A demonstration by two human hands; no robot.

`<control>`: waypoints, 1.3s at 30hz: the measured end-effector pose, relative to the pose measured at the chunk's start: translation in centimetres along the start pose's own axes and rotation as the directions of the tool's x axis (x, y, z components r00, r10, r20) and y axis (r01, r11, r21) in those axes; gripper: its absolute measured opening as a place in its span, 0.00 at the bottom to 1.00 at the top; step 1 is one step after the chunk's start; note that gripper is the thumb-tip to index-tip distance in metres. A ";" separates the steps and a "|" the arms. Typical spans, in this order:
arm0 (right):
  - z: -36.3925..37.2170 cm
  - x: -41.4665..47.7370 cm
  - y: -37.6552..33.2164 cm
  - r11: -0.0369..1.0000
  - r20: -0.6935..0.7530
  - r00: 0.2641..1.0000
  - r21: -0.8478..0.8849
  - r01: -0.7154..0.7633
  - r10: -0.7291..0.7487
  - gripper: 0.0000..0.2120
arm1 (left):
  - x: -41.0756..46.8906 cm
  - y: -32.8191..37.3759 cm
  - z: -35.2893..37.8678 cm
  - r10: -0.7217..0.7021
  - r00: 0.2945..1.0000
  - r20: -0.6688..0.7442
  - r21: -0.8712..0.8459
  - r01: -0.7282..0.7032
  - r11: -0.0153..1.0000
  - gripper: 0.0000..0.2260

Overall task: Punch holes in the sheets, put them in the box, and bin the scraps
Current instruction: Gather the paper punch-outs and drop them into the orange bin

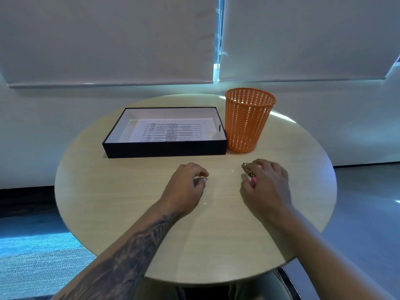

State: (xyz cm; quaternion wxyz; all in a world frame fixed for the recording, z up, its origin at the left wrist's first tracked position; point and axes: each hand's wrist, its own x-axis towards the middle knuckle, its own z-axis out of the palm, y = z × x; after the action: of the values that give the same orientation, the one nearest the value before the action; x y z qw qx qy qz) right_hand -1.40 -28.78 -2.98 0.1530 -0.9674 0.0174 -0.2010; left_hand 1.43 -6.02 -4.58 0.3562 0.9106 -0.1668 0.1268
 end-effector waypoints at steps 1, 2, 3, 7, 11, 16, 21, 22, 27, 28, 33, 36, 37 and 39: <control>0.3 0.3 -0.3 0.997 0.017 0.997 -0.033 0.075 -0.075 0.17 | 0.0 0.0 0.0 -0.004 1.000 -0.002 -0.002 0.004 1.000 0.07; 0.5 0.7 -0.5 0.989 0.045 0.990 -0.057 0.134 -0.131 0.16 | 0.0 0.0 0.0 -0.010 1.000 -0.004 -0.006 0.010 1.000 0.07; 0.6 1.1 -0.8 0.983 0.077 0.984 -0.077 0.168 -0.162 0.16 | 0.0 0.0 0.0 -0.014 1.000 -0.008 -0.008 0.014 1.000 0.07; 0.6 2.3 -1.1 0.954 0.216 0.955 -0.172 0.244 -0.206 0.17 | 0.0 0.1 -0.1 -0.019 1.000 -0.019 -0.017 0.019 1.000 0.07; 0.3 1.9 -1.6 0.938 0.259 0.937 -0.195 0.288 -0.234 0.16 | 0.0 0.1 -0.2 -0.019 0.999 -0.029 -0.018 0.019 1.000 0.08; 0.3 -1.0 -3.3 0.910 0.210 0.898 -0.070 0.408 -0.387 0.15 | -0.1 0.3 -0.4 -0.035 0.999 -0.034 -0.037 0.033 0.999 0.09; 1.2 -3.0 -2.9 0.908 0.203 0.886 0.144 0.393 -0.416 0.15 | -1.2 0.8 -1.0 -0.038 0.999 -0.021 -0.058 0.037 0.998 0.12; 1.4 -3.2 -2.7 0.910 0.195 0.892 0.170 0.378 -0.407 0.14 | -1.7 0.9 -1.1 -0.022 1.000 -0.012 -0.054 0.021 0.998 0.13; 1.3 -4.0 -2.6 0.909 0.164 0.900 0.185 0.373 -0.403 0.13 | -4.2 1.1 -1.7 0.095 0.995 0.037 0.088 -0.098 0.991 0.09; 1.2 -4.1 -2.7 0.908 0.163 0.899 0.179 0.378 -0.406 0.14 | -4.6 1.2 -1.8 0.108 0.993 0.037 0.119 -0.112 0.987 0.09; 0.8 -4.1 -2.9 0.906 0.166 0.894 0.169 0.389 -0.415 0.15 | -5.8 1.7 -2.5 0.162 0.986 0.049 0.200 -0.169 0.965 0.08; 0.7 -4.1 -2.9 0.901 0.181 0.883 0.133 0.414 -0.432 0.15 | -6.1 2.2 -2.8 0.188 0.977 0.102 0.288 -0.210 0.934 0.09; 0.7 -4.1 -3.0 0.898 0.191 0.878 0.115 0.425 -0.440 0.15 | -6.2 2.4 -2.9 0.193 0.973 0.125 0.323 -0.224 0.920 0.09; 0.6 -4.0 -3.1 0.887 0.215 0.861 0.076 0.455 -0.460 0.15 | -6.5 3.1 -3.0 0.203 0.965 0.163 0.392 -0.253 0.885 0.10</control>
State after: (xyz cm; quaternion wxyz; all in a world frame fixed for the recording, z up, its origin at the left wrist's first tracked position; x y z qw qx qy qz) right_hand -4.95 -25.23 -4.13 0.1129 -0.9586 -0.2323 -0.1198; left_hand -6.05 -4.73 -2.79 0.1299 0.9448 -0.2632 0.1460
